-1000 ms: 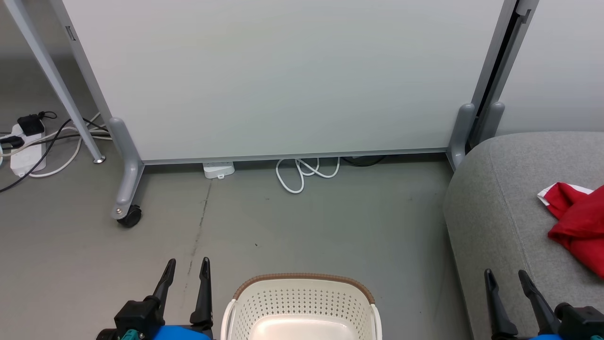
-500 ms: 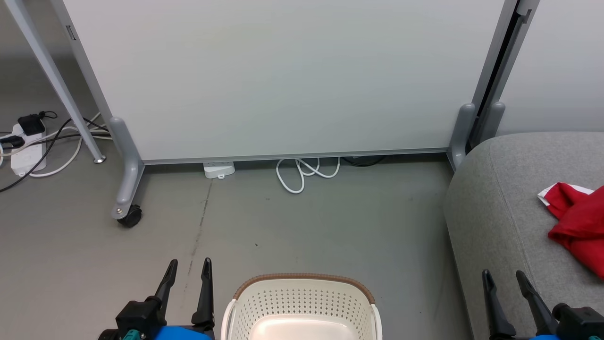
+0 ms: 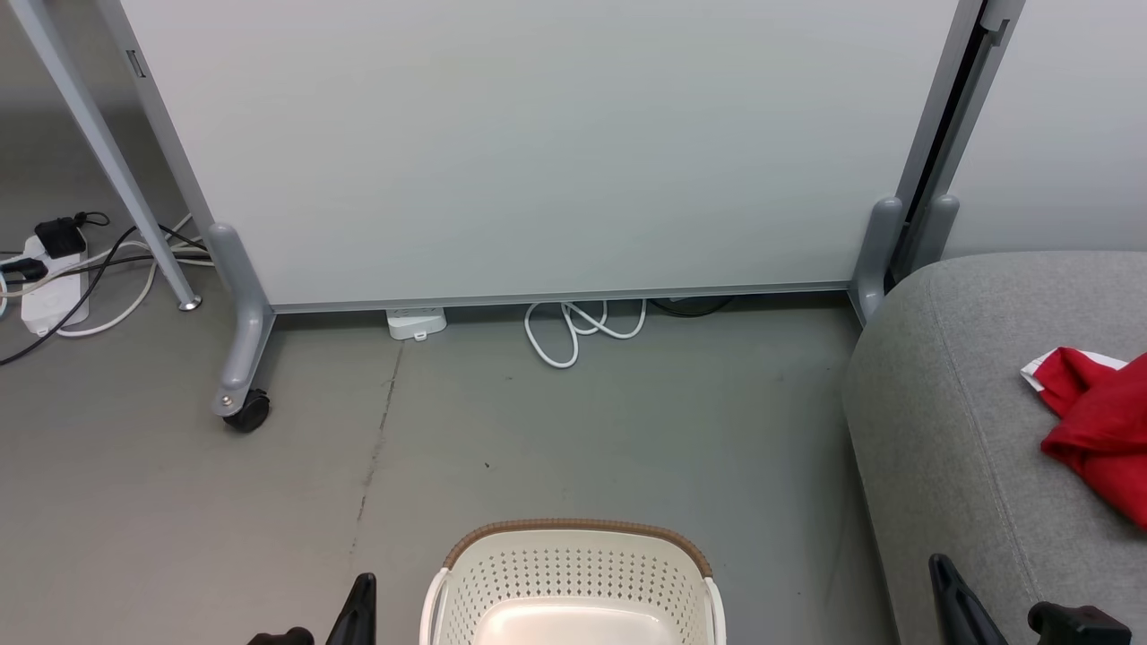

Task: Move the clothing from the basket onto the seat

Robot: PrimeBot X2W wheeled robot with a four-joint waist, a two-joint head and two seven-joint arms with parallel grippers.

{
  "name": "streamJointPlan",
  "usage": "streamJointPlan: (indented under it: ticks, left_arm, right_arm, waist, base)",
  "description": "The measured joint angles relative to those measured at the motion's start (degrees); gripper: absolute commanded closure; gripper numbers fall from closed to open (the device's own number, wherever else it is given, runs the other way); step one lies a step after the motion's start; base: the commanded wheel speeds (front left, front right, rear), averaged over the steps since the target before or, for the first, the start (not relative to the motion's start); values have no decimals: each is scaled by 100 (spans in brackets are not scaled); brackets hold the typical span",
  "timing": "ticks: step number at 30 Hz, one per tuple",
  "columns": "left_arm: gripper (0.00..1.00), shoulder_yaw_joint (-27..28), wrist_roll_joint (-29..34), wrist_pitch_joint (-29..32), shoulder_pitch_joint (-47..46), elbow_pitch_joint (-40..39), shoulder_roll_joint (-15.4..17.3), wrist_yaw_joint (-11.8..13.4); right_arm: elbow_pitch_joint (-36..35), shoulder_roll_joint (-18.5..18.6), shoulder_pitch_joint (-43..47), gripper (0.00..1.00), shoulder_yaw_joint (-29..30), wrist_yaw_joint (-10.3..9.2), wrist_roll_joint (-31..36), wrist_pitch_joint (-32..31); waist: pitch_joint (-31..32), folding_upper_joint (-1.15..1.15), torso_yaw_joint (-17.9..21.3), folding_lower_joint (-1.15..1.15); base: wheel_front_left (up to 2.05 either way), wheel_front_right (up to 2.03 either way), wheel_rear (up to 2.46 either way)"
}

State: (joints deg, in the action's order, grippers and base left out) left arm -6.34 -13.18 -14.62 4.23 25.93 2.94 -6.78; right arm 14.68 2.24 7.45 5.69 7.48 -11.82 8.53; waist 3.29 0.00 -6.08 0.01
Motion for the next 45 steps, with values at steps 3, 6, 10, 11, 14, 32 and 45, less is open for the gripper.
streamJointPlan:
  ticks: [3, 6, 10, 11, 14, 32, 45]
  left_arm:
    - [100, 25, -266, 88, 35, 8, 0, 0]
    - [100, 66, -586, 177, 32, -24, 0, 0]
    - [100, 148, -1002, 287, 5, -85, 0, 0]
    - [100, 169, -1102, 307, -2, -102, 0, 0]
    - [100, 207, -1399, 385, -45, -152, -1, 0]
    - [100, 459, -2964, 802, -252, -392, -2, -2]
    - [100, 615, -3923, 1054, -422, -550, -4, -9]
  right_arm:
    - [43, -7, -3, 100, 3, 0, -254, -70]
    - [44, -7, -16, 100, 4, 0, -584, -126]
    - [42, -7, -30, 100, 5, 0, -999, -196]
    - [42, -7, -43, 100, 7, 0, -1112, -201]
    - [38, -7, -110, 100, 10, 0, -1406, -266]
    - [20, -5, -388, 100, 23, -1, -3016, -560]
    - [7, 0, -572, 100, 32, -2, -3988, -751]
  waist:
    - [-8, 0, 13, 0]
    - [-16, 0, 28, 0]
    - [-28, 0, 48, 0]
    - [-31, 0, 54, 0]
    - [-39, 0, 68, 0]
    - [-88, 0, 155, 0]
    - [-124, 0, 218, 0]
  base:
    - [0, 0, 0]
    - [0, 0, 0]
    - [0, 0, 0]
    - [0, 0, 0]
    - [0, 0, 0]
    - [0, 0, 0]
    - [0, 0, 0]
